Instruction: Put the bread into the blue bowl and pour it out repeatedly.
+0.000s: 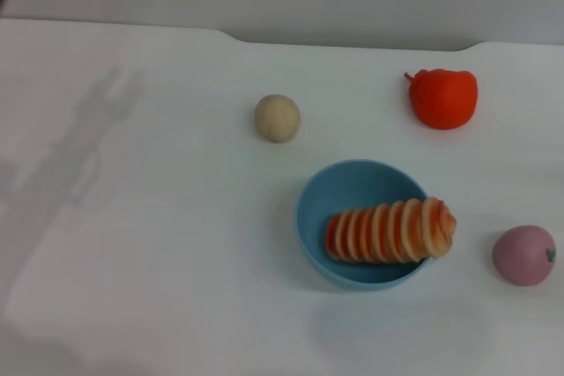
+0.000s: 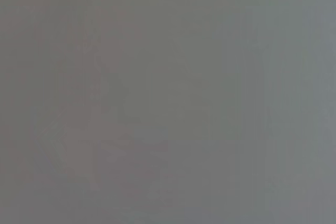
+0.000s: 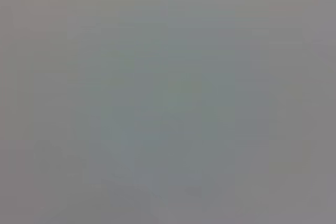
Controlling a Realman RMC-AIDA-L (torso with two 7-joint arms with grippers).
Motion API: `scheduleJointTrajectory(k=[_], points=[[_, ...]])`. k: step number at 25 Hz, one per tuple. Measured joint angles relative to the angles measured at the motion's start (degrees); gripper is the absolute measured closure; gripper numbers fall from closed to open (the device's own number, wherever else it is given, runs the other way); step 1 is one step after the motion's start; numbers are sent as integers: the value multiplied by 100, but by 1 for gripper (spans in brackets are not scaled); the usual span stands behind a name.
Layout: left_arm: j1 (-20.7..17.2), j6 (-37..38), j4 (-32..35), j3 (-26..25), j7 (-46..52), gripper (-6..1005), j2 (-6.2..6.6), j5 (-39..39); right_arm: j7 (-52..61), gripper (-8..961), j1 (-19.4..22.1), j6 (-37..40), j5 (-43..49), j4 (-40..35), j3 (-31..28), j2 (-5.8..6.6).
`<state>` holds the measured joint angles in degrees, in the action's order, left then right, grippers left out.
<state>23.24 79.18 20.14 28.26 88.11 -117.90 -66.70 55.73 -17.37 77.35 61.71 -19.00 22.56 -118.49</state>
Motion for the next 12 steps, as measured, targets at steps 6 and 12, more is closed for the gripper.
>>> scheduleJointTrajectory(k=[6,12], points=[[-131,-73,-1285,-599,-3238,388,-13,933,-2167,499,24,-178,-726,871,-303,-10],[-86,-198,-2182,-740,-6560,388,-53,963,-3812,499,-95,-490,-730,1446,-316,-29]])
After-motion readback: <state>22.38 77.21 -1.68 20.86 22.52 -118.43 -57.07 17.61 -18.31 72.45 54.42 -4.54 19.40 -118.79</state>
